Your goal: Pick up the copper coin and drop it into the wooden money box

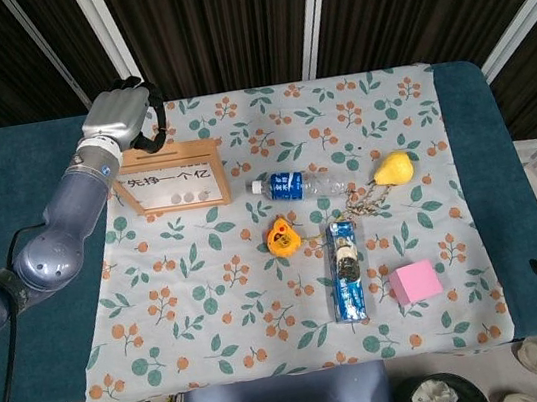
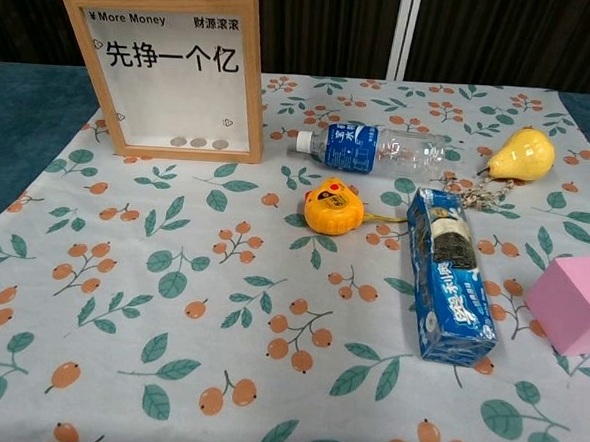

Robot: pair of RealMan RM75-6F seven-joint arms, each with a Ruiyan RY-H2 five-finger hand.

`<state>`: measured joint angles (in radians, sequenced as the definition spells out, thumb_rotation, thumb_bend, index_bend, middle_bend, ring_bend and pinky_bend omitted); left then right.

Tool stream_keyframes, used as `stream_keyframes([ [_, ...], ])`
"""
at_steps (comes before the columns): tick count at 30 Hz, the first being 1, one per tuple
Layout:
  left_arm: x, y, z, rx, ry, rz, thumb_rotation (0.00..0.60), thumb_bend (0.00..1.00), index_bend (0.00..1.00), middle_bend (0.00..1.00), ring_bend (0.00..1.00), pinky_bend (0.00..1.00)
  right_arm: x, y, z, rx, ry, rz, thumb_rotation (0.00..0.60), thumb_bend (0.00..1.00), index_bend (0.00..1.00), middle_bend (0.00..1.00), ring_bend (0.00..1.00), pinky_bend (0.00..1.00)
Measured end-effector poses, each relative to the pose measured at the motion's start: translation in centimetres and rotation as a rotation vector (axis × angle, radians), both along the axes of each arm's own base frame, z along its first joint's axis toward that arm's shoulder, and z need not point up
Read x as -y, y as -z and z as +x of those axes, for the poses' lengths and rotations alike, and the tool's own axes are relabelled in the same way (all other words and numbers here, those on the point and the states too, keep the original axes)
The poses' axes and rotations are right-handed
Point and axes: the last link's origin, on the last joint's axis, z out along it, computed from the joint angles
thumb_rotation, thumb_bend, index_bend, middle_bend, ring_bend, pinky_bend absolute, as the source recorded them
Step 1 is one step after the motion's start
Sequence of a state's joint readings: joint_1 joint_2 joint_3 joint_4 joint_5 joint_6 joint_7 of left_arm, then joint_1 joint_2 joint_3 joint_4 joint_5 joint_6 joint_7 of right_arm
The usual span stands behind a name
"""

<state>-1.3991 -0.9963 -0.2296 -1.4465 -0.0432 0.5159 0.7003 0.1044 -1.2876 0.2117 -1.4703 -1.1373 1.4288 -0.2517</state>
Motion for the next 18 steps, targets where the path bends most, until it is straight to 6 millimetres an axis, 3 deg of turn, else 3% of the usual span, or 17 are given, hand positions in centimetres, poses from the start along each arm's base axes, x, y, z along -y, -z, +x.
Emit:
stream_keyframes([
  [7, -1.3, 1.2, -2.2, -0.017, -0.029, -0.019, 0.6, 0.54, 0.74, 0.18, 0.0, 0.0, 0.1, 0.1, -0.2, -0.003, 0.006, -0.002, 0.6, 0.24, 0.0, 0.0, 0.0, 0.0],
  [18, -1.6, 1.9, -3.9, -0.035, -0.047, -0.056, 0.6, 0.51, 0.74, 0.18, 0.0, 0.0, 0.2, 0.2, -0.3, -0.007, 0.013, 0.004, 0.6, 0.24, 0.0, 0.0, 0.0, 0.0],
])
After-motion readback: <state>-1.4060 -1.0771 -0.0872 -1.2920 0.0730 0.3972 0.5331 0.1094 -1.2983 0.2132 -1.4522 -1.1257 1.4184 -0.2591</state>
